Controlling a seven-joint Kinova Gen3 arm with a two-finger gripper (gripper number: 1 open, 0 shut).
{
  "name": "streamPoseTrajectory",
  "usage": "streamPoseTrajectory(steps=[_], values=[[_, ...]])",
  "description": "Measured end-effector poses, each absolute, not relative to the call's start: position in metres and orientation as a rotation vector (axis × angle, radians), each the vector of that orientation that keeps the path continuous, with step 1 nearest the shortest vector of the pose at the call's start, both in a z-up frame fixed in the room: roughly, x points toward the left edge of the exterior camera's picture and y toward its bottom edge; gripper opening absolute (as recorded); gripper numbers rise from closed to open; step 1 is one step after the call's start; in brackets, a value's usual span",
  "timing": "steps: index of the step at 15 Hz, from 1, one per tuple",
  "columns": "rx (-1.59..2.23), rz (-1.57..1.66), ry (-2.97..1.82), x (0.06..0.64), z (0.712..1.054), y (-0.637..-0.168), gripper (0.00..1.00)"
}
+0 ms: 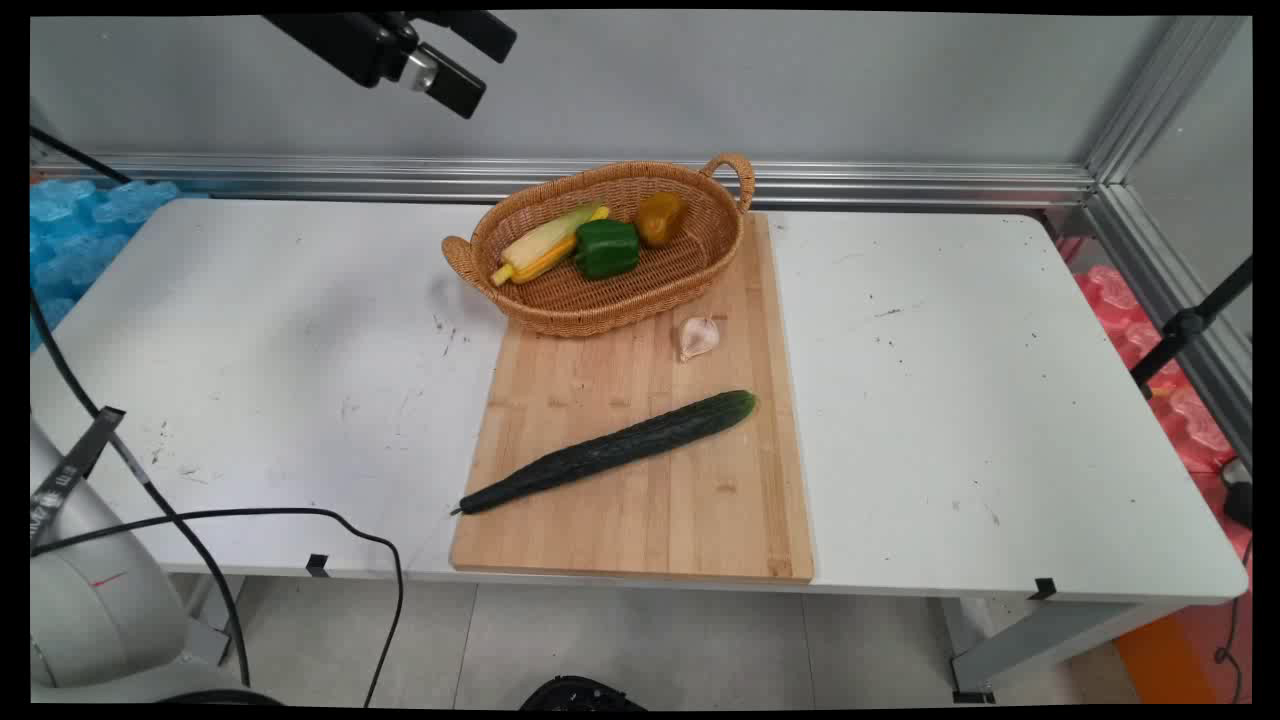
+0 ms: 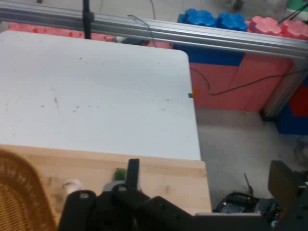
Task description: Pick up the cucumber from the vegetable basket
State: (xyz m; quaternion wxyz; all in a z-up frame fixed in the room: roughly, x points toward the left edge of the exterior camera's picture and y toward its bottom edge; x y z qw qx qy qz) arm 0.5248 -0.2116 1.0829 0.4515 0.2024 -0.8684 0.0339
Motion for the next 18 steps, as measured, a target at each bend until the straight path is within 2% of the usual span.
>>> streamPoseTrajectory(steps=[11, 18], values=[[0.641, 0.302, -2.344, 0.542, 1.045, -0.261, 1.00], [0.789, 0.438, -2.436, 0.539, 0.997, -0.309, 1.00]])
